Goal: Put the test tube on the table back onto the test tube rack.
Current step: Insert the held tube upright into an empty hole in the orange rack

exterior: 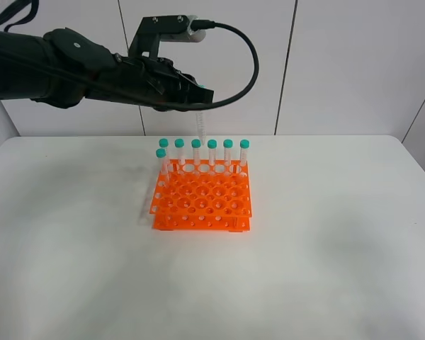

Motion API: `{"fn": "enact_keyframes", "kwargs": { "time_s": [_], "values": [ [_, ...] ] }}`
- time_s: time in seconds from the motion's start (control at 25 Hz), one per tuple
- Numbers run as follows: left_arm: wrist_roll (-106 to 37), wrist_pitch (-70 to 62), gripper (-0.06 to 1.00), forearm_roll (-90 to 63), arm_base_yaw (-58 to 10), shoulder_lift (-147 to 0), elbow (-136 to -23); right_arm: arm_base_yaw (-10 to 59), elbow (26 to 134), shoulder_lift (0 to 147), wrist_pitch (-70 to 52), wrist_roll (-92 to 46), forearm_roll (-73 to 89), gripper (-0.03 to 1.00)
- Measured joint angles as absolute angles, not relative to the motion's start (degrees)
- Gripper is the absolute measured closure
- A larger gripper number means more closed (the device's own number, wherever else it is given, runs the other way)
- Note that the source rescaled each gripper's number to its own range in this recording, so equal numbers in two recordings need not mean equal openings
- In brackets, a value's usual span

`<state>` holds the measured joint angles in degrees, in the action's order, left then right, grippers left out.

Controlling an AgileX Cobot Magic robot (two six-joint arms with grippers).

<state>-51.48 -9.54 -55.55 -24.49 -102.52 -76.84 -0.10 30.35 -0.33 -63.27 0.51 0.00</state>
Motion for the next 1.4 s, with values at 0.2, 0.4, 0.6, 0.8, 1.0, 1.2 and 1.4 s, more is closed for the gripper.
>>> {"fn": "enact_keyframes", "kwargs": {
  "time_s": [0.2, 0.4, 0.6, 0.8, 1.0, 1.2, 1.4],
  "values": [
    [-52.1, -10.4, 0.94, -58.8, -20.9, -107.0, -77.5, -0.1, 30.3, -0.3, -63.3, 0.5, 0.0, -0.02],
    [-54.7, -12.4, 0.94, -59.1, -18.3, -107.5, -77.7, -0.1, 30.3, -0.3, -63.3, 0.5, 0.0, -0.02],
    [-57.2, -12.5, 0.94, -59.2, -17.6, -107.5, -77.7, -0.1, 30.3, -0.3, -63.3, 0.5, 0.0, -0.02],
    [-57.5, -12.5, 0.94, -59.2, -15.5, -107.5, -77.7, -0.1, 30.3, -0.3, -63.3, 0.5, 0.0, -0.02],
    [-57.8, -12.6, 0.94, -59.7, -15.6, -107.5, -77.7, -0.1, 30.3, -0.3, -63.3, 0.5, 0.0, -0.02],
    [-56.9, -12.6, 0.94, -59.7, -17.5, -107.5, -77.7, -0.1, 30.3, -0.3, -63.3, 0.5, 0.0, -0.02],
    [-56.1, -9.9, 0.94, -59.4, -19.7, -107.5, -75.1, -0.1, 30.3, -0.3, -63.3, 0.5, 0.0, -0.02]
  ]
}}
